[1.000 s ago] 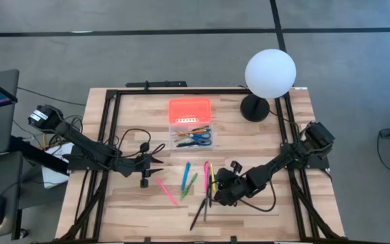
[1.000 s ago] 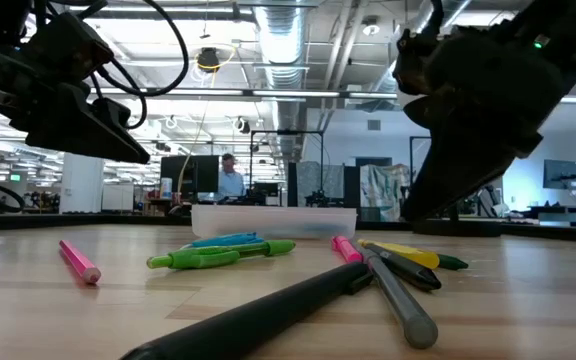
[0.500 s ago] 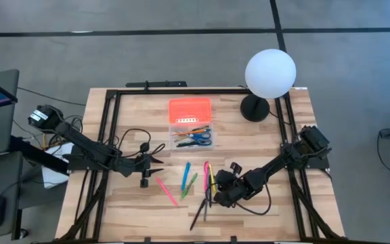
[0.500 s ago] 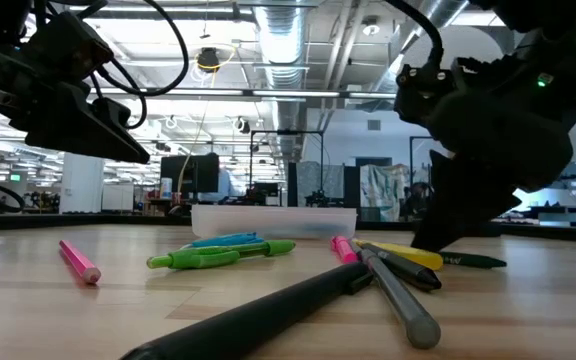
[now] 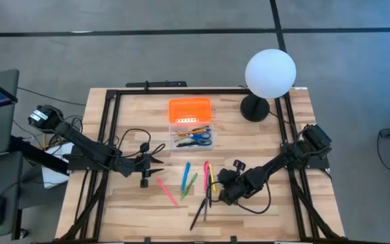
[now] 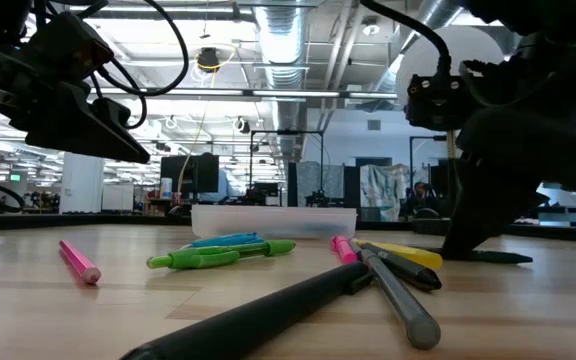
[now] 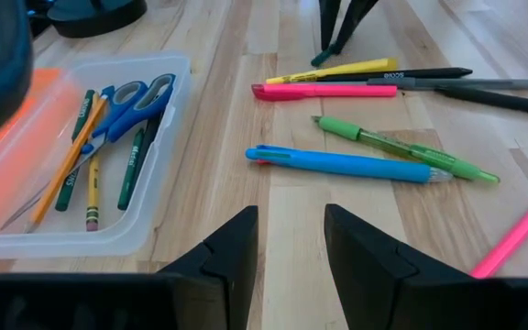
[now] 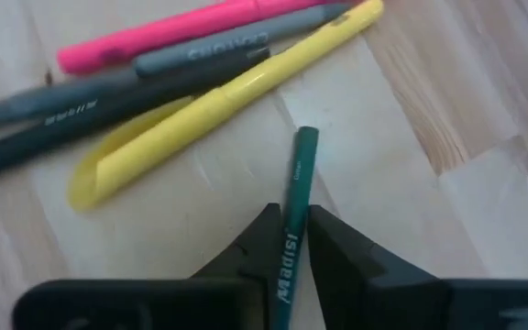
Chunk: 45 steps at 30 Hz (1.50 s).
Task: Pick & place school supplies into a supply box
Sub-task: Put the green crayon into the supply box
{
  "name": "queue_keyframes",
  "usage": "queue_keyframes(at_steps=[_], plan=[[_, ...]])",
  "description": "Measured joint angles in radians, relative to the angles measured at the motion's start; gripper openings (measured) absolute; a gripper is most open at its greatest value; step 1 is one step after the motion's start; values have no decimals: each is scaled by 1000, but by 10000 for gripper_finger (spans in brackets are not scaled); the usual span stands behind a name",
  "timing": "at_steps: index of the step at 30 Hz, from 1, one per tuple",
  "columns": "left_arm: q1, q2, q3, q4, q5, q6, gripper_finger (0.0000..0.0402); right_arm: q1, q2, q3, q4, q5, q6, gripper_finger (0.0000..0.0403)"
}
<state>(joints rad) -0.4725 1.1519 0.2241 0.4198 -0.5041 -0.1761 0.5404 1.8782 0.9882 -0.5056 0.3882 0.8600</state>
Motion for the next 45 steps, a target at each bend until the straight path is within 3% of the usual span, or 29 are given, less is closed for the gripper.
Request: queue_keyframes(at_steps=[8, 13, 21, 27, 35, 45], plan=[[0, 0, 0, -1, 0, -3, 123, -3, -8, 5, -17, -78, -134, 8], [0, 0, 0, -1, 0, -8, 123, -35, -5, 47, -112, -172, -138, 31], [0, 0, 0, -2, 0, -13, 123, -107, -8, 56, -127, -296, -164, 64], [0, 0, 0, -2, 0, -13, 123, -124, -8, 57, -130, -305, -211, 53], [0, 0, 0, -2, 0, -12, 123, -121, -9, 57, -131, -292, -265, 8], [0, 0, 0, -2, 0, -13, 123, -120, -9, 57, -131, -263, -328, 12]])
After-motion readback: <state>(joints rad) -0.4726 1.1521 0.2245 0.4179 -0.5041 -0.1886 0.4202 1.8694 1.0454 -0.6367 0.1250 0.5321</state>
